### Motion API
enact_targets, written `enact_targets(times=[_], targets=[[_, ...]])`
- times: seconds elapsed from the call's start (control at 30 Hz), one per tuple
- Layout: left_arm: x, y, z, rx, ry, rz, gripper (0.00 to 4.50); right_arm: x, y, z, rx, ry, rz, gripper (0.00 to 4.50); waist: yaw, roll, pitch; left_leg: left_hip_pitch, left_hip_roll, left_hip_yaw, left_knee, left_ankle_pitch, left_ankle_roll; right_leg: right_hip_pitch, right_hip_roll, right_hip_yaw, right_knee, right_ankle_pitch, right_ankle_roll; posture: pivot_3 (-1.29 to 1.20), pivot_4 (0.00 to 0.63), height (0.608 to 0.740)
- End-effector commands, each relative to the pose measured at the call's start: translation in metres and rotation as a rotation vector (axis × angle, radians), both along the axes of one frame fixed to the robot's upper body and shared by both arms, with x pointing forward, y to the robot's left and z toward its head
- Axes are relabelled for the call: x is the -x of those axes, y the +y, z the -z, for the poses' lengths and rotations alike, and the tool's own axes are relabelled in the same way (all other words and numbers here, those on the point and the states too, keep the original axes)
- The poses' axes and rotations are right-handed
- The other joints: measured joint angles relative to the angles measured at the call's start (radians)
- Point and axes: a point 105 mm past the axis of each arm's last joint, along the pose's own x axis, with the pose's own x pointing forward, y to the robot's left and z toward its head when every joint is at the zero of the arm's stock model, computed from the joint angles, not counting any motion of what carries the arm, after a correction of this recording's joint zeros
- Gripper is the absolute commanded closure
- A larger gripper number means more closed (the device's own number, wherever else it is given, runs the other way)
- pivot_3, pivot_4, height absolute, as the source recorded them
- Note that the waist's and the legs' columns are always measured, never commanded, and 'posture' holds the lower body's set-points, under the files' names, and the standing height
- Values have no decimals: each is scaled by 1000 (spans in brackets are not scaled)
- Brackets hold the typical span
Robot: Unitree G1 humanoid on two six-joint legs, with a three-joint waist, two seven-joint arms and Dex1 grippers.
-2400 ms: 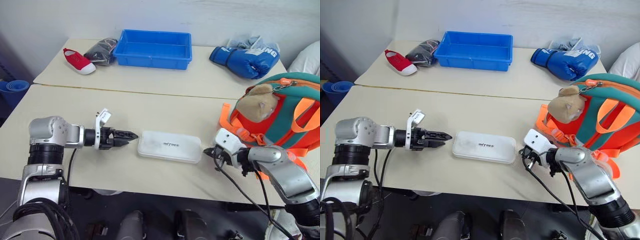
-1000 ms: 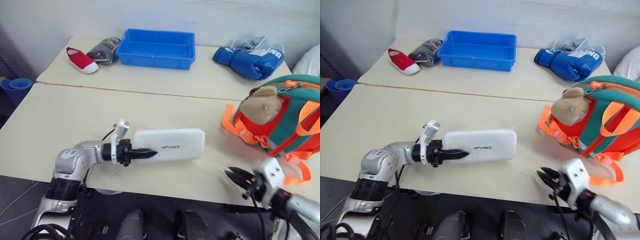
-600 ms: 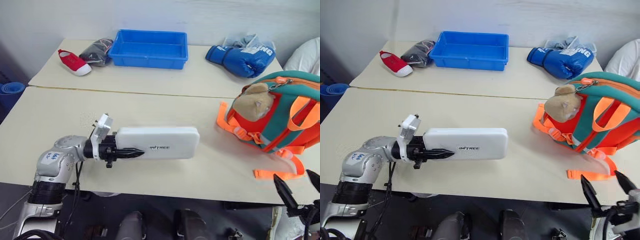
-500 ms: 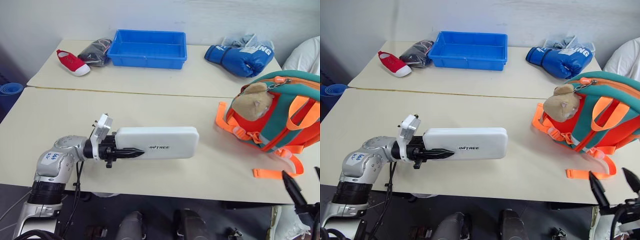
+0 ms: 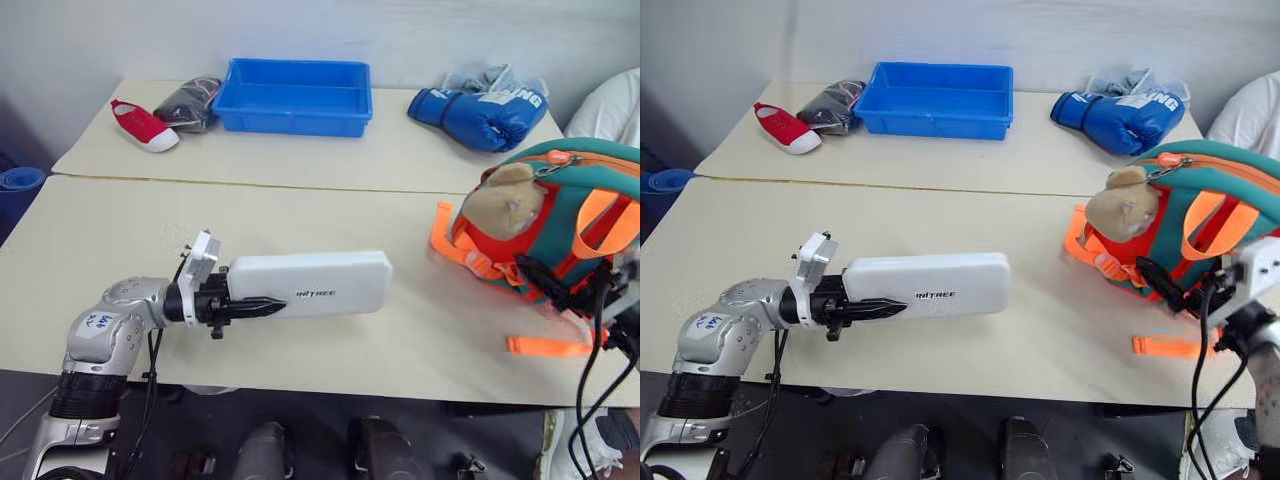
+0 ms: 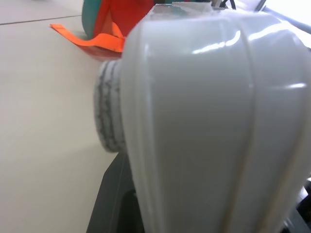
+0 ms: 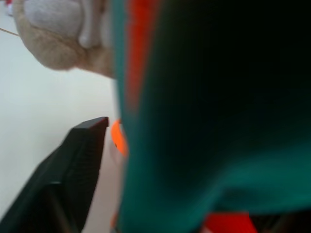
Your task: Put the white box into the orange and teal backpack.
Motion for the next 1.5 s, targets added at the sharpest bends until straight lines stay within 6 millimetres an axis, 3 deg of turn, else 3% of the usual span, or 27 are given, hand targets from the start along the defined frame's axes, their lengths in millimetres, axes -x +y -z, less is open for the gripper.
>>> enact_targets(times=[0.03,0.27,0.33,0.53,0.7,0.87,1.0,1.1,1.17,1.27,1.37,1.5], targets=[[2,11,-24,64,-47,-48,3197,-4,22,-9,-17,-31,-111,1957,-1,0,0,0,0,0,0,0,0,0,0,0,0,0,0,0,150,740],[-10,37,-17,103,-15,-207,3197,-5,96,-22,-113,-70,-359,4394,-7,0,0,1,0,0,0,1,-1,0,0,1,2,1,1,0,150,740],[-17,44,-18,104,-29,-252,3197,-4,111,-30,-175,-93,-409,4457,-7,0,0,1,0,0,0,1,-1,0,0,1,2,1,1,0,150,740],[-33,66,-31,182,-38,-356,3197,19,184,-40,-226,-83,-728,4457,-7,0,0,0,0,0,0,1,-1,-2,0,1,3,1,1,0,150,740],[-40,84,-24,202,4,-470,3197,47,211,-36,-238,20,-907,4457,-7,0,0,-1,0,0,-1,0,-1,-2,0,1,4,1,1,0,150,740],[-37,98,-36,304,-28,-492,3197,70,200,-33,-195,159,-986,4457,-4,-4,1,-2,0,0,0,-1,1,-2,-2,0,3,1,1,0,150,740],[-28,125,-51,443,-40,-553,3197,70,175,-23,-189,272,-913,4457,-3,-5,1,-2,-1,-1,0,-2,1,-2,-3,-1,-2,1,1,0,150,740],[-20,126,-64,474,-70,-539,3197,61,159,-19,-186,284,-827,4457,-4,-6,2,-2,-1,-2,-1,-2,1,-1,-3,-1,-2,1,1,0,150,740],[-13,113,-69,440,-89,-489,3197,57,146,-19,-181,292,-774,4457,-3,-7,2,-2,-1,-2,0,-2,2,-1,-3,-1,-2,1,1,0,150,740],[-9,76,-83,382,-141,-390,3197,56,135,-15,-118,325,-754,4457,4,-8,3,-2,-2,-2,0,-2,1,0,-5,-2,-3,1,1,0,150,740],[-11,31,-91,294,-207,-276,3197,53,132,-15,-102,298,-743,4457,23,-8,3,-2,-2,-3,0,-1,1,1,-5,-3,-5,1,2,0,150,740],[-12,-1,-91,228,-248,-177,3197,52,138,-14,-141,277,-740,4457,22,-8,3,-2,-3,-2,0,-1,2,2,-4,-3,-5,2,3,0,150,740]])
